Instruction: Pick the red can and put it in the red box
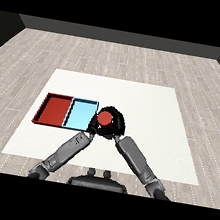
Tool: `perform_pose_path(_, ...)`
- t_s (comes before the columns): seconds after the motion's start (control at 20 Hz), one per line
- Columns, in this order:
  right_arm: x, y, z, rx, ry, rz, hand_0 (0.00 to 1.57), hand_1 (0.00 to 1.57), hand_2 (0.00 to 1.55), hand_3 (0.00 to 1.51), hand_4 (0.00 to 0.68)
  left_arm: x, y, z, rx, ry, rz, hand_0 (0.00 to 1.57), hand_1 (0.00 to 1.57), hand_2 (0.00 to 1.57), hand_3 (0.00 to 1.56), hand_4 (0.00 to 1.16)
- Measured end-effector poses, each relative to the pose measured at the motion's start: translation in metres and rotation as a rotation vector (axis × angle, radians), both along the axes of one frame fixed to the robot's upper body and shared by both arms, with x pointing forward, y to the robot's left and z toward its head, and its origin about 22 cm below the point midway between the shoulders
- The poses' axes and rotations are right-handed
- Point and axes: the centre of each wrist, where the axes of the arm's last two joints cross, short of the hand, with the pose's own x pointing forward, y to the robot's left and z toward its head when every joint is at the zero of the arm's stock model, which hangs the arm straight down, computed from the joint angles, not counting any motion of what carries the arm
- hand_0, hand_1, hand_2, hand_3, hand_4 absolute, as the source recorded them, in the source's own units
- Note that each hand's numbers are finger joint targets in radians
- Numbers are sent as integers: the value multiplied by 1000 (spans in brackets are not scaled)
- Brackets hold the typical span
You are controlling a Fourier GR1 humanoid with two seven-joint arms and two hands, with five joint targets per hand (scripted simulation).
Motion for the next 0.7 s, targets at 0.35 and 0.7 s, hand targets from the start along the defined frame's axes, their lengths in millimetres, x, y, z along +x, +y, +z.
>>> perform_pose_path(0.35,1,0,-2,16,-15,10,1522,1522,1458,1398,538,2,-1,-1,23,-10,45,1571,1571,1500,1382,873)
perform_pose_path(0.7,-1,-2,0,13,-20,9,1470,1470,1449,1396,532,0,-4,0,7,-11,58,1571,1571,1540,1449,964)
